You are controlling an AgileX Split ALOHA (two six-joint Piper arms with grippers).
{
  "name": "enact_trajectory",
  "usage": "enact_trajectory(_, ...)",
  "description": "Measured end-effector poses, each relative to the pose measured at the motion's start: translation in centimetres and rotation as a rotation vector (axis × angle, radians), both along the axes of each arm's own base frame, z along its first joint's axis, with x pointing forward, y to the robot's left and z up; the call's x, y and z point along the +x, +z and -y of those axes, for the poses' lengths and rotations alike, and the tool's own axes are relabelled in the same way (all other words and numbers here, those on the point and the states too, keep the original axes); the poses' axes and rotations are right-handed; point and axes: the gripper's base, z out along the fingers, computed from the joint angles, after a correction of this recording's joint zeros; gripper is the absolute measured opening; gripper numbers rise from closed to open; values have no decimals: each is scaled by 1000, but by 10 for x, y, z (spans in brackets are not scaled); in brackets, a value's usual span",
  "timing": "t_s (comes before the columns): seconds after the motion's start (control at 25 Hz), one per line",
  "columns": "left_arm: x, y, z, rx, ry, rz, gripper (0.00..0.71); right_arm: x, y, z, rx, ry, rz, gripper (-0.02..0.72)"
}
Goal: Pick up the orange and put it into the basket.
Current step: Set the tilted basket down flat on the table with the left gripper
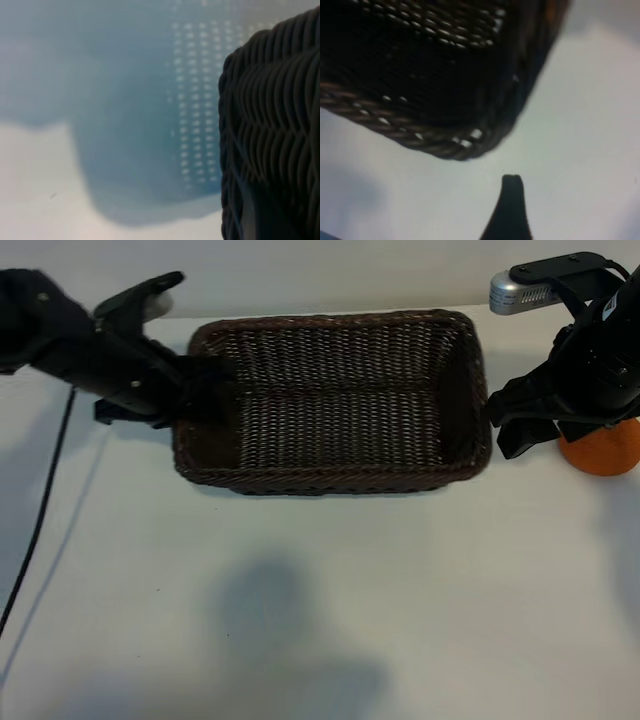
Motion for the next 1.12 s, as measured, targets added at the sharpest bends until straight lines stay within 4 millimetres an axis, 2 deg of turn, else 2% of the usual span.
enact_trajectory(0.24, 9, -11, 13, -1, -27, -25, 149, 0, 0, 0, 0, 0, 0, 595)
enact_trajectory(1.12, 15, -36, 12, 30, -26, -45, 149, 0, 0, 0, 0, 0, 0, 595)
